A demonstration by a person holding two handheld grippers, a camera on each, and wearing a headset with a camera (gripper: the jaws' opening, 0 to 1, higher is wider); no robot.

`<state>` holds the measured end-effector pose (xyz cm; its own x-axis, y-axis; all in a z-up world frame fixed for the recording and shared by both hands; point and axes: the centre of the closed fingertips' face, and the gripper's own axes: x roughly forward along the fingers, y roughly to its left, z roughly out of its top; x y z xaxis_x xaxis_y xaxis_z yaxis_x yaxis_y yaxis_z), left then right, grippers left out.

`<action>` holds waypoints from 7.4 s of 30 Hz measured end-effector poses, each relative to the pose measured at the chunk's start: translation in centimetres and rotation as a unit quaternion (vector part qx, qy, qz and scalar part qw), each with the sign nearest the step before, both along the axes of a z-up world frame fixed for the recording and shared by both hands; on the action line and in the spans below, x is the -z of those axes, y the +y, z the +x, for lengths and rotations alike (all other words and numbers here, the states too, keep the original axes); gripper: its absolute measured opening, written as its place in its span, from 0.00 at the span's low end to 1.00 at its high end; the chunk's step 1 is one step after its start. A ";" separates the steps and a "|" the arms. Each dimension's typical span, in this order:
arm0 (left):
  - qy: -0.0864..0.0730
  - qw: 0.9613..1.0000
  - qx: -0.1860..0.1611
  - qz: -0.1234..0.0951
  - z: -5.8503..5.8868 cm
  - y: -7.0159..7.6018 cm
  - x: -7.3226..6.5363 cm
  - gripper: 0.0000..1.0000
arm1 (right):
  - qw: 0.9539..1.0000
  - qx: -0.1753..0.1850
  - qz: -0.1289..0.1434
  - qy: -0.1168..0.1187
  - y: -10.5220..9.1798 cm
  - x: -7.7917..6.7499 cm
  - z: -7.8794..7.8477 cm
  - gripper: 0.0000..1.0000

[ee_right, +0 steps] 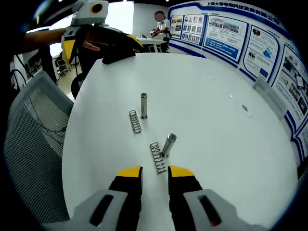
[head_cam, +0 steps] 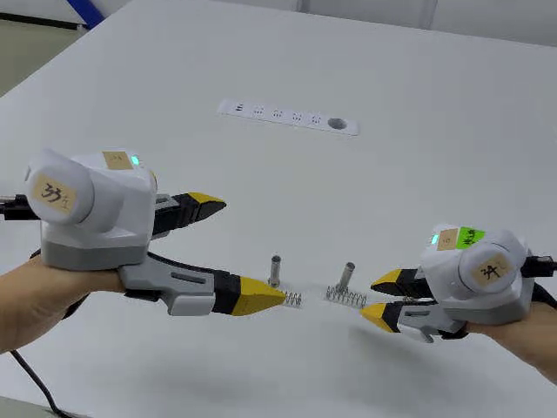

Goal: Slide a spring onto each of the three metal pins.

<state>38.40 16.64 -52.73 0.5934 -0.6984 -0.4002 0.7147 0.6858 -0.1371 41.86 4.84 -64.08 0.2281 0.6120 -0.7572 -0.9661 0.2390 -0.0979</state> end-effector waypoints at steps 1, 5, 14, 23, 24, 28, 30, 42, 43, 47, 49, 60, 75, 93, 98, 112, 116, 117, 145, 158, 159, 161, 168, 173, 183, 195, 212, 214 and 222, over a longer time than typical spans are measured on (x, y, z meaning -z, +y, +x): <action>0.001 1.000 0.001 0.000 -0.1 -0.1 0.0 0.91 | 1.000 0.002 -0.005 0.001 0.1 0.3 0.2 0.22; 0.002 1.000 0.001 -0.007 -0.1 -0.2 0.0 0.91 | 1.000 0.000 -0.006 0.000 0.6 0.9 0.5 0.21; 0.002 1.000 -0.006 -0.009 0.6 0.2 -0.1 0.90 | 1.000 -0.009 -0.022 0.014 0.7 1.9 0.8 0.18; 0.008 1.000 0.001 -0.003 0.3 0.1 0.5 0.90 | 0.999 -0.012 -0.030 0.024 0.8 2.6 1.0 0.16; 0.010 1.000 0.002 -0.001 0.3 0.1 0.7 0.90 | 0.999 -0.011 -0.026 0.033 0.9 2.6 0.9 0.15; 0.015 1.000 0.008 0.003 0.0 -0.1 1.1 0.90 | 0.999 -0.011 -0.022 0.043 1.0 2.6 0.6 0.12; 0.016 1.000 0.009 0.001 -0.1 -0.2 1.1 0.89 | 0.999 -0.011 -0.023 0.041 1.0 2.6 0.6 0.12; 0.011 1.000 0.022 0.002 -0.5 -1.0 0.7 0.84 | 0.998 -0.035 -0.042 0.019 0.7 2.3 -0.1 0.11; 0.012 1.000 0.024 0.001 -0.5 -1.0 0.7 0.84 | 0.998 -0.033 -0.041 0.015 0.6 2.1 0.0 0.11; 0.010 0.999 0.033 0.006 -0.8 -1.5 0.8 0.81 | 0.999 -0.033 -0.032 0.016 0.6 0.8 -0.5 0.11; -0.005 0.999 0.035 0.016 -0.7 -1.6 0.6 0.75 | 0.999 -0.038 -0.030 0.013 0.6 -0.1 -0.8 0.11; -0.011 0.998 0.058 0.010 -0.9 -3.7 0.0 0.69 | 0.999 -0.051 -0.004 0.002 0.7 -4.8 -2.0 0.11; -0.017 0.995 0.095 0.029 -1.9 -6.0 0.4 0.60 | 0.993 -0.114 0.016 -0.019 2.5 -9.1 -5.6 0.11; -0.011 0.990 0.140 0.022 -3.8 -7.7 0.4 0.38 | 0.985 -0.170 0.014 -0.032 3.1 -10.3 -8.1 0.11; -0.007 0.987 0.156 0.024 -4.4 -8.1 0.6 0.32 | 0.982 -0.183 0.012 -0.033 3.2 -10.2 -8.6 0.11; 0.010 0.984 0.176 0.030 -5.5 -8.6 1.2 0.16 | 0.979 -0.203 0.009 -0.032 3.6 -10.2 -9.4 0.11; 0.008 0.982 0.185 0.037 -5.8 -8.7 1.2 0.13 | 0.977 -0.212 0.004 -0.035 3.6 -10.2 -9.6 0.11; 0.006 0.982 0.185 0.039 -5.8 -8.7 1.2 0.13 | 0.976 -0.213 0.002 -0.037 3.6 -10.2 -9.6 0.11; -0.028 0.974 0.220 0.052 -6.3 -8.5 0.0 0.10 | 0.981 -0.179 0.066 0.025 3.4 -10.7 -9.6 0.12; -0.027 0.970 0.227 0.077 -6.2 -8.4 0.9 0.10 | 0.976 -0.190 0.097 0.033 4.3 -12.6 -10.1 0.11; -0.028 0.970 0.227 0.077 -6.1 -8.4 0.9 0.10 | 0.976 -0.191 0.100 0.034 4.4 -12.7 -10.1 0.11; -0.028 0.971 0.226 0.078 -6.1 -8.3 0.9 0.10 | 0.975 -0.190 0.106 0.038 4.5 -12.8 -10.2 0.11; -0.028 0.971 0.223 0.080 -5.9 -8.4 1.0 0.10 | 0.972 -0.179 0.144 0.046 5.8 -14.1 -10.3 0.11; -0.028 0.971 0.222 0.080 -5.8 -8.6 1.1 0.10 | 0.972 -0.173 0.153 0.047 6.2 -14.4 -10.3 0.11; -0.023 0.977 0.206 0.056 -5.4 -8.8 0.6 0.11 | 0.972 -0.157 0.165 0.049 6.4 -14.9 -9.9 0.11; -0.017 0.986 0.161 0.037 -4.4 -7.0 0.3 0.22 | 0.973 -0.142 0.173 0.045 6.5 -15.7 -9.1 0.11; -0.037 0.997 0.066 -0.011 -2.0 -2.2 -2.9 0.48 | 0.985 -0.068 0.159 0.017 4.8 -15.6 -3.7 0.11; -0.039 0.997 0.060 -0.006 -1.7 -1.7 -3.0 0.51 | 0.985 -0.052 0.161 0.020 4.5 -15.4 -2.9 0.11; -0.037 0.999 0.035 -0.011 -1.3 -0.2 -2.9 0.65 | 0.991 0.008 0.132 0.021 2.9 -12.9 0.4 0.11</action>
<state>37.12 16.44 -49.80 0.5703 -0.7470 -0.3418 0.7695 0.6314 -0.0959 42.27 7.70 -51.15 0.2100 0.7871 -0.5799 -0.9641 0.2653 0.0111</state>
